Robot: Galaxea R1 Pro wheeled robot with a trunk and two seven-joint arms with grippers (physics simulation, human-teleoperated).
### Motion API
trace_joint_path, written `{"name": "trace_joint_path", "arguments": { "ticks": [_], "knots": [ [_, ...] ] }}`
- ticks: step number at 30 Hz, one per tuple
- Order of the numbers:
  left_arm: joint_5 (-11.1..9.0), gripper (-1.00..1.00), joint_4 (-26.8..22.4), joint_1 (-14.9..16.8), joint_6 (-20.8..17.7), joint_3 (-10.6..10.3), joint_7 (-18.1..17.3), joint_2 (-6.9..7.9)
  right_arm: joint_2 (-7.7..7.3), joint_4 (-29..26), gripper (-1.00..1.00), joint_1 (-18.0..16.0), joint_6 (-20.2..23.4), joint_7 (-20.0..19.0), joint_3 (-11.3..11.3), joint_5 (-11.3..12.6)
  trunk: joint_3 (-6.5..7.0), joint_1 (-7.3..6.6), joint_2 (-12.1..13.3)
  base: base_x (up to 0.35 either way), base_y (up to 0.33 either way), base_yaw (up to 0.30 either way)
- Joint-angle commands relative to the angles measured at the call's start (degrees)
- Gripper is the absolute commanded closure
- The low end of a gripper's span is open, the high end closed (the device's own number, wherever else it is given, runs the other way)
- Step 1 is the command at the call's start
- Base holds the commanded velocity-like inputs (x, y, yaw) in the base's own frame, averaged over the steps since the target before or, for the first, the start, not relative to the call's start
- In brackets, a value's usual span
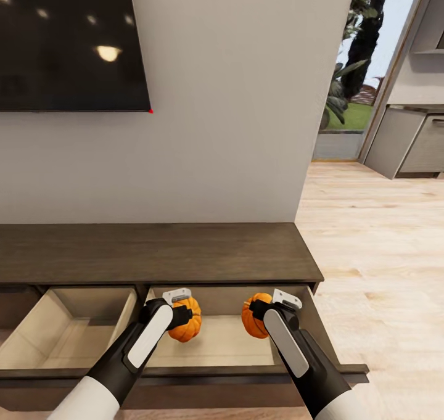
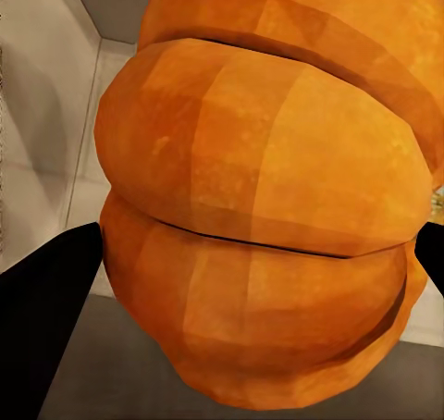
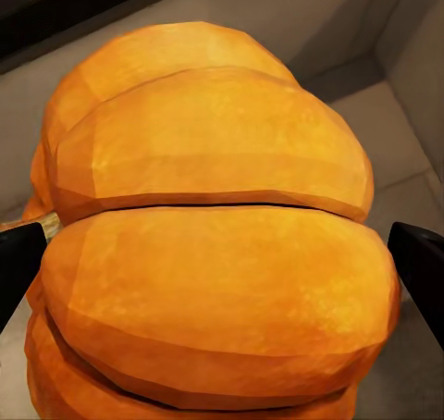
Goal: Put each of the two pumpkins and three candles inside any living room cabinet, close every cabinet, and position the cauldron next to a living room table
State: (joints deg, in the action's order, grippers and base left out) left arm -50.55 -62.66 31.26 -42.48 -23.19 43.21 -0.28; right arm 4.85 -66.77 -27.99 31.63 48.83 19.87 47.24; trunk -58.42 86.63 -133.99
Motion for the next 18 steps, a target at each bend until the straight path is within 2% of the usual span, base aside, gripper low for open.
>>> {"name": "trace_joint_path", "arguments": {
  "ticks": [1, 7, 11, 18],
  "knots": [
    [-0.6, 1.0, -0.04, 0.04, 0.03, -0.07, 0.69, 0.0, -0.01, -0.02, 1.0, -0.05, 0.32, 0.43, 0.04, 0.36, -0.05, -0.01, -0.03, 0.009, 0.0, 0.0],
    [-0.94, 1.0, -0.01, 0.05, -0.29, 0.24, 0.73, -0.06, -0.01, 0.19, 1.0, -0.05, 2.57, 0.39, -0.07, 0.66, -0.05, -0.01, -0.03, 0.002, 0.0, 0.0],
    [-1.43, 1.0, 0.01, 0.05, -0.73, 0.52, 0.66, -0.07, -0.01, 0.16, 1.0, -0.05, 4.57, 0.39, -0.09, 0.82, -0.77, 0.87, -1.63, 0.0, 0.0, 0.0],
    [-1.7, 1.0, 0.54, 0.12, -0.85, 0.52, 0.5, -0.21, 0.12, 0.15, 1.0, -0.05, 4.75, 0.48, -0.05, 0.52, -2.03, 2.41, -4.44, 0.0, 0.0, 0.0]
  ]
}}
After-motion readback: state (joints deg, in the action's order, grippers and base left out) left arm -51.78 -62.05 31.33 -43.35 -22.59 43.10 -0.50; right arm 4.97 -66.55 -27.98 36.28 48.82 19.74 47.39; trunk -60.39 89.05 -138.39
